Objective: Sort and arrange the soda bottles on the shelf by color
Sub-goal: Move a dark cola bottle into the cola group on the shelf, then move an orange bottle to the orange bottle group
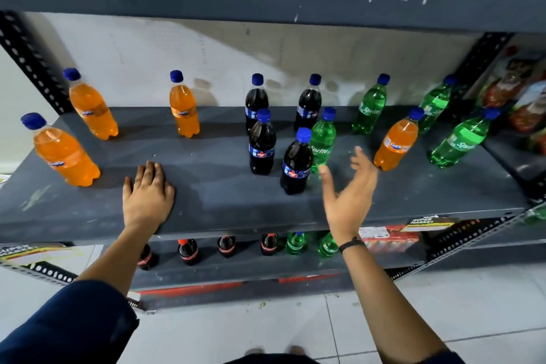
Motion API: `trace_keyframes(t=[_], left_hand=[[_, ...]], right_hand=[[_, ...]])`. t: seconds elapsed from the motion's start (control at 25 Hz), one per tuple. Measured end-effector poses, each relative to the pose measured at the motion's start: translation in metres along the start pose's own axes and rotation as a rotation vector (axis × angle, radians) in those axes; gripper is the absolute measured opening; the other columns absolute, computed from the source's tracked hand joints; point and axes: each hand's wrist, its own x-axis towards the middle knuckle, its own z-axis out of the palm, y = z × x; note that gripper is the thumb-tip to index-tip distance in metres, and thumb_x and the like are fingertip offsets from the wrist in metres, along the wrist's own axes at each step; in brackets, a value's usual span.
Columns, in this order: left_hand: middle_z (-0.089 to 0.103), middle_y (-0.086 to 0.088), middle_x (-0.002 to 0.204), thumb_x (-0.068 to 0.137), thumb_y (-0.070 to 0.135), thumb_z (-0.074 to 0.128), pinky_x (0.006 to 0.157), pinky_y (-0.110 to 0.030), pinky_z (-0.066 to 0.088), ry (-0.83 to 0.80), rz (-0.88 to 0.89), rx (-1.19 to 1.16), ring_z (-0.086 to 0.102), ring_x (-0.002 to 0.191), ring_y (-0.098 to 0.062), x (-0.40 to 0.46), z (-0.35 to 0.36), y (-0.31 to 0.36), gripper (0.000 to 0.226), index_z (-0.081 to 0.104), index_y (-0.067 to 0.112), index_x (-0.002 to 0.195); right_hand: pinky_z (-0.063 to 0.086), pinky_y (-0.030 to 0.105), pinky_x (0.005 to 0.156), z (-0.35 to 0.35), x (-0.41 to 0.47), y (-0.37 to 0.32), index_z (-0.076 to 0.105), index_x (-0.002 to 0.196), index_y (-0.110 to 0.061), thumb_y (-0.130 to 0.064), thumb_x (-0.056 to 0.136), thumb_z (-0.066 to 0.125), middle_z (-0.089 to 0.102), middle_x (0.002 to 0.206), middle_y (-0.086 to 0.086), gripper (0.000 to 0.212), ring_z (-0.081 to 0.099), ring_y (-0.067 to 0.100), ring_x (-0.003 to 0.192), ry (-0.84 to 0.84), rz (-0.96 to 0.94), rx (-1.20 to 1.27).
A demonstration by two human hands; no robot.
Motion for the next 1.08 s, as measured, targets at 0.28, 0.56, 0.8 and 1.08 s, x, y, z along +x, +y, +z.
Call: trace_keyframes(t=[0.28, 0.56, 0.8, 1.08], left_hand=[[0.019, -0.012, 0.157, 0.095, 0.031, 0.032, 0.119, -0.047, 0.006, -0.003, 0.0, -0.011, 0.012, 0.145, -0.026, 0.001, -0.001, 0.002, 0.056, 0.021, 0.008, 0.145], [0.019, -0.012, 0.157, 0.095, 0.03, 0.032, 0.119, -0.047, 0.005, 0.009, 0.005, -0.034, 0.012, 0.145, -0.026, -0.001, -0.003, 0.004, 0.055, 0.022, 0.008, 0.144], [0.016, -0.011, 0.157, 0.095, 0.032, 0.028, 0.12, -0.045, 0.005, -0.016, -0.018, 0.004, 0.011, 0.146, -0.025, -0.004, -0.006, 0.008, 0.057, 0.019, 0.009, 0.145], [0.015, -0.017, 0.156, 0.096, 0.027, 0.026, 0.12, -0.044, 0.007, -0.033, -0.02, 0.008, 0.009, 0.146, -0.028, -0.005, -0.007, 0.006, 0.057, 0.014, 0.0, 0.145]], right_hand=[[0.018, 0.036, 0.115, -0.025, 0.11, 0.081, 0.015, 0.144, -0.001, -0.035, 0.062, 0.084, 0.027, 0.149, 0.024, 0.112, 0.024, 0.035, 0.14, 0.164, 0.396, 0.01], [0.047, 0.034, 0.093, -0.039, 0.114, 0.102, 0.05, 0.115, -0.007, -0.028, 0.064, 0.082, 0.064, 0.115, 0.017, 0.064, 0.062, 0.033, 0.104, 0.029, 0.44, -0.002], [0.051, 0.025, 0.085, -0.067, 0.024, 0.043, 0.053, 0.102, -0.025, -0.022, 0.065, 0.084, 0.066, 0.095, 0.001, 0.048, 0.062, -0.002, 0.079, -0.097, 0.307, 0.086], [0.05, 0.009, 0.077, 0.028, -0.049, -0.068, 0.05, 0.102, -0.038, -0.013, 0.061, 0.085, 0.068, 0.089, -0.023, 0.06, 0.065, -0.007, 0.083, -0.667, 0.168, 0.298]])
